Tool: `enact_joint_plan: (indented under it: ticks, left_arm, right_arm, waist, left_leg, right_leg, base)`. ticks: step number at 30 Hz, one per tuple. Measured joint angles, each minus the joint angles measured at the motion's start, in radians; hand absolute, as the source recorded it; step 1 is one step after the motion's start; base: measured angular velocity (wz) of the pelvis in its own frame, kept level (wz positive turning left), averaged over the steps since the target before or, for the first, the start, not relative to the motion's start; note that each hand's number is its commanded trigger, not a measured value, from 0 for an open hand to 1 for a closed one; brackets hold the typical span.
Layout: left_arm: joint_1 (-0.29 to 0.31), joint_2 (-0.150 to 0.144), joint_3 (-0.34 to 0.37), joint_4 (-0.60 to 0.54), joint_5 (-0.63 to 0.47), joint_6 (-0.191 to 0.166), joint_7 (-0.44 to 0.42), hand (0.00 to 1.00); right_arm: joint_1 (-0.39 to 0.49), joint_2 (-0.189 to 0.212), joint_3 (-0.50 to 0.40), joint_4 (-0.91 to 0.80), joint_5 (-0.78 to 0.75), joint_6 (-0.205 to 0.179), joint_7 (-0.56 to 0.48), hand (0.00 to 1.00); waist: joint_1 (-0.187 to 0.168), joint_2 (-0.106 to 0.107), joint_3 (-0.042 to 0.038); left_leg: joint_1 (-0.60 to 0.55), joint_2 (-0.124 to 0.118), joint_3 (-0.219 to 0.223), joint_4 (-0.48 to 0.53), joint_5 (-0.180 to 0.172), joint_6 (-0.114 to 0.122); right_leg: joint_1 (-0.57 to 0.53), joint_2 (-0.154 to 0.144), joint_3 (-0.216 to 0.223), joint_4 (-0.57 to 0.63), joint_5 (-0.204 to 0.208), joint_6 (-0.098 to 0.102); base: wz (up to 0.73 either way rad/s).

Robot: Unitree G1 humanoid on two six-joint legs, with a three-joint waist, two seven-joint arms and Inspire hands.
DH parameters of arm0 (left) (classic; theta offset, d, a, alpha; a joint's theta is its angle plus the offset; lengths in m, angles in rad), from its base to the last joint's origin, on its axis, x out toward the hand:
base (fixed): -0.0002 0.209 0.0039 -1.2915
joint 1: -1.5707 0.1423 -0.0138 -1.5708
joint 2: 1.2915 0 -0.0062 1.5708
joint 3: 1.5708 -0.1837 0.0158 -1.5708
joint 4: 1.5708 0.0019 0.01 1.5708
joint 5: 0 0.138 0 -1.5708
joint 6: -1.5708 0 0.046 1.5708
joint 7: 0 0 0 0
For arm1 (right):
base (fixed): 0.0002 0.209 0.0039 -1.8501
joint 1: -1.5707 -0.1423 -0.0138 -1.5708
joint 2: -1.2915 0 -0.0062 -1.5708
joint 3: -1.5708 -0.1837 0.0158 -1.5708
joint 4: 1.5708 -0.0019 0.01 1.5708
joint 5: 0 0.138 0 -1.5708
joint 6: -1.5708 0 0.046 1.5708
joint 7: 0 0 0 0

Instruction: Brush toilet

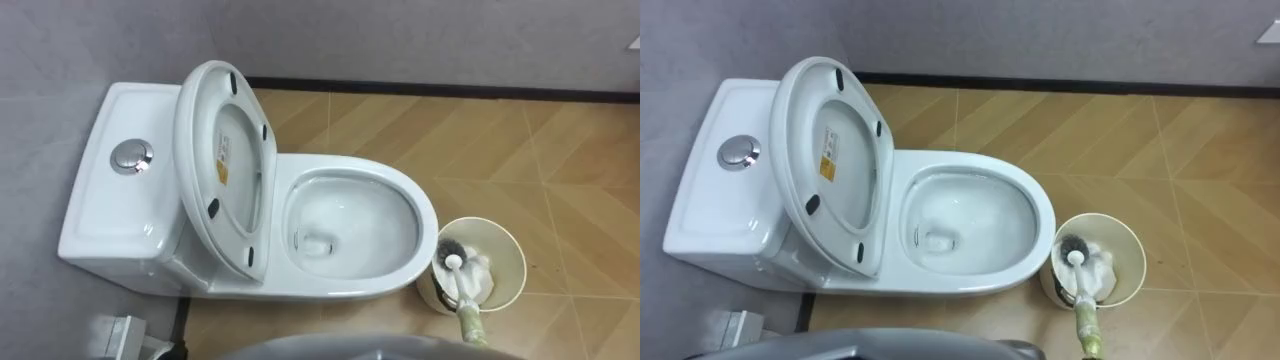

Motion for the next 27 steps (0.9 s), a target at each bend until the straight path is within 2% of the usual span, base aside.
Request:
enact_joint_plan:
  ticks: [10, 13, 17, 24, 27]
  left_arm:
    - [-0.002, 0.001, -0.007, 0.002, 0.0, 0.004, -0.008, 0.0]
    - [0.0, 0.001, -0.007, 0.001, -0.001, 0.006, -0.008, 0.0]
    - [0.001, 0.001, -0.006, -0.001, -0.001, 0.014, -0.008, 0.0]
    - [0.001, 0.001, 0.003, -0.003, 0.0, 0.033, -0.001, 0.0]
    - [0.007, 0.001, 0.003, -0.003, -0.001, 0.043, -0.001, 0.0]
  right_arm:
    - [0.005, 0.003, -0.011, 0.002, -0.099, 0.04, -0.004, 0.0]
    - [0.004, 0.002, -0.013, -0.001, -0.099, 0.048, -0.019, 0.0]
    - [0.008, 0.002, -0.06, -0.007, -0.095, 0.049, -0.05, 0.0]
    - [0.012, 0.003, -0.131, -0.01, -0.005, 0.049, -0.146, 0.0]
    - [0.027, 0.003, -0.181, -0.032, 0.109, 0.048, -0.185, 0.0]
  waist:
    - [-0.015, -0.001, 0.0004]
    - [-0.016, 0.006, -0.0008]
    - [-0.022, 0.023, -0.0028]
    - [-0.027, 0.028, -0.0045]
    - [-0.044, 0.023, -0.0072]
  left_leg:
    - [0.017, 0.002, 0.02, -0.001, 0.0, 0.0]
    - [0.019, 0.003, 0.026, -0.001, 0.0, 0.0]
    - [0.022, 0.004, 0.026, -0.001, 0.0, 0.0]
    - [0.02, 0.003, 0.025, -0.001, 0.0, 0.0]
    - [0.019, 0.002, 0.022, -0.001, 0.0, 0.0]
  right_leg:
    - [-0.003, 0.008, 0.036, 0.008, 0.0, 0.0]
    - [-0.01, 0.01, 0.043, 0.019, 0.0, 0.0]
    - [-0.015, 0.011, 0.065, 0.025, 0.0, -0.001]
    - [-0.017, 0.012, 0.069, 0.023, 0.0, -0.001]
    - [-0.014, 0.01, 0.058, 0.02, 0.0, -0.001]
  base:
    - [-0.07]
    - [-0.1]
    - [-0.11]
    - [-0.01]
    - [0.05]
